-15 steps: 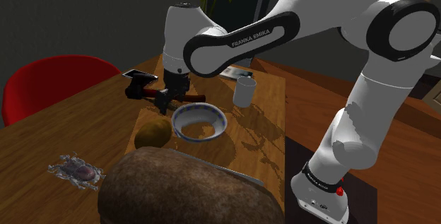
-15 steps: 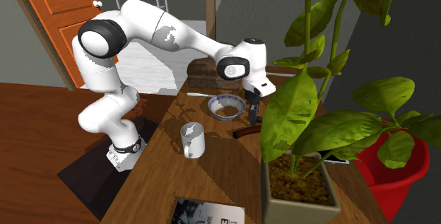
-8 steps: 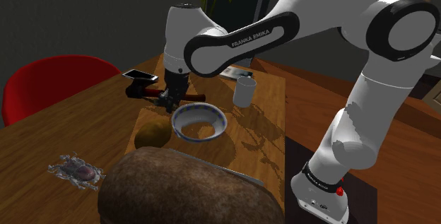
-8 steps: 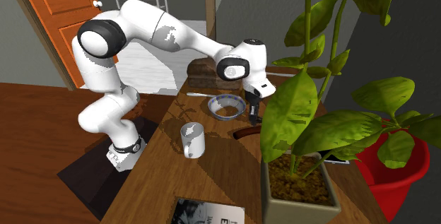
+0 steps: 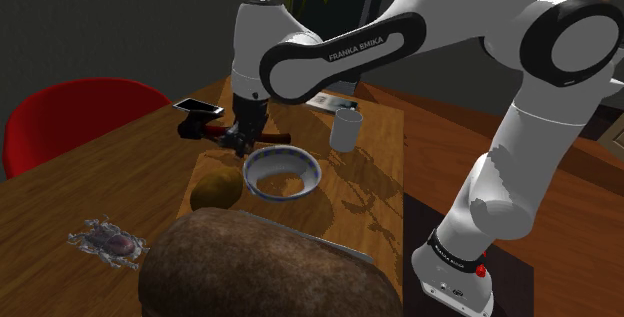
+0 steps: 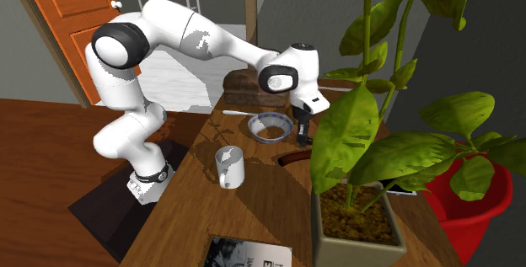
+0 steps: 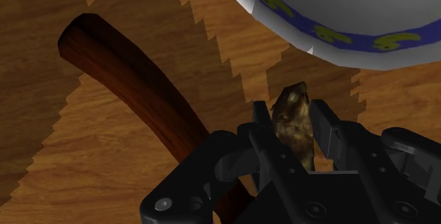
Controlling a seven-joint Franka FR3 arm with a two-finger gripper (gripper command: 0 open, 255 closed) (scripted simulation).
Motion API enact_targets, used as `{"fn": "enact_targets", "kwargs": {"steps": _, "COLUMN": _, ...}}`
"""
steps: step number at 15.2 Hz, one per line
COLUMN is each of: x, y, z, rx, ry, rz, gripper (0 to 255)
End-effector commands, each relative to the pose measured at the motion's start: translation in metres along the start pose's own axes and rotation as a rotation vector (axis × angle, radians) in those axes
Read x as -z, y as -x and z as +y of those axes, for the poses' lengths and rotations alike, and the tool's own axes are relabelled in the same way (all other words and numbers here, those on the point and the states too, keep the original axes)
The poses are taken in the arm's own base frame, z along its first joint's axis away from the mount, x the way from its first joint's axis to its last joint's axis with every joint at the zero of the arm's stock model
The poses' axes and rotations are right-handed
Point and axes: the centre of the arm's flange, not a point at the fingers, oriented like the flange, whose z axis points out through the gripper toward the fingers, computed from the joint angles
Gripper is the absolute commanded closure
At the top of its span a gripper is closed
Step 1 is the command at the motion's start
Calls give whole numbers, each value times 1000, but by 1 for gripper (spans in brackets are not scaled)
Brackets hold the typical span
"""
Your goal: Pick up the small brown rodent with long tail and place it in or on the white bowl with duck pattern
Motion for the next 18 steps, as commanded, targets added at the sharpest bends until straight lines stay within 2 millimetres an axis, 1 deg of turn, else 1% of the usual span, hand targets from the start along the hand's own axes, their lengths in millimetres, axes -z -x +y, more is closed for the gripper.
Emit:
{"fn": "enact_targets", "kwargs": {"steps": 1, "x": 9, "y": -1, "z": 0, "rx": 0, "ry": 0, "rz": -1, "gripper": 255}}
{"fn": "enact_targets", "kwargs": {"steps": 18, "x": 98, "y": -11, "z": 0, "rx": 0, "ry": 0, "rz": -1, "gripper": 255}}
